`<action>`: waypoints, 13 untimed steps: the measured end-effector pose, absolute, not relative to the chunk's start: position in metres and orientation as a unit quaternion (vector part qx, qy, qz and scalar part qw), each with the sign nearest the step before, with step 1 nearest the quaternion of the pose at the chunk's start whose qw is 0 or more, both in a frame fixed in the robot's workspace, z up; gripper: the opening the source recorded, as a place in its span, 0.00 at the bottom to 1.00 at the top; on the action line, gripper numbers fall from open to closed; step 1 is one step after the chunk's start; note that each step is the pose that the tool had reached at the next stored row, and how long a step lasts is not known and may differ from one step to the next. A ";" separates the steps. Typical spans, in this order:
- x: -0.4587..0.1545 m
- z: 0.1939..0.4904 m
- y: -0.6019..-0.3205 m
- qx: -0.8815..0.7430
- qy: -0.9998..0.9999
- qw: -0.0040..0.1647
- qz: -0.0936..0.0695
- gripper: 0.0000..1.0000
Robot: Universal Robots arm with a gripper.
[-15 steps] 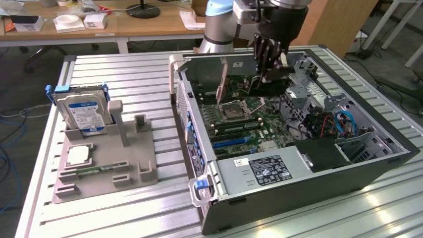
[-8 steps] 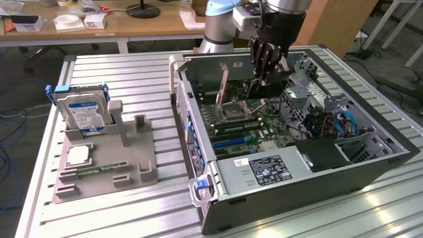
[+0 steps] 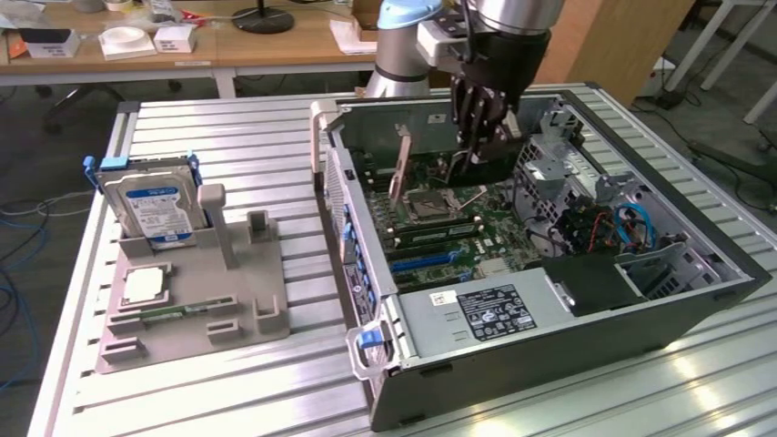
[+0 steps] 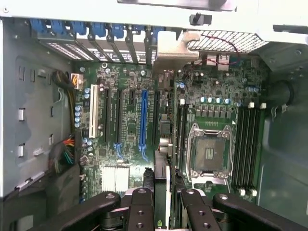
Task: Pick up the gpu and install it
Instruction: 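Insert the gpu into the slot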
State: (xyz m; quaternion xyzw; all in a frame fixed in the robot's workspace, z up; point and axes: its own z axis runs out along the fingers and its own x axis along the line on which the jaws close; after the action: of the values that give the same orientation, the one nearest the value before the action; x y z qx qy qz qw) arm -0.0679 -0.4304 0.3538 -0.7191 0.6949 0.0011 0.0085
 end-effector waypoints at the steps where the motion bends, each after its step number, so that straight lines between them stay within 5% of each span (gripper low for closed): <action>1: -0.068 0.352 -0.430 -0.719 0.695 0.009 0.001 0.26; 13: -0.073 0.339 -0.431 -0.719 0.695 0.008 0.001 0.26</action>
State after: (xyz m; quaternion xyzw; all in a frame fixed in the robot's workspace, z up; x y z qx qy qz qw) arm -0.0727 -0.4311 0.3390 -0.7193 0.6947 0.0012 0.0084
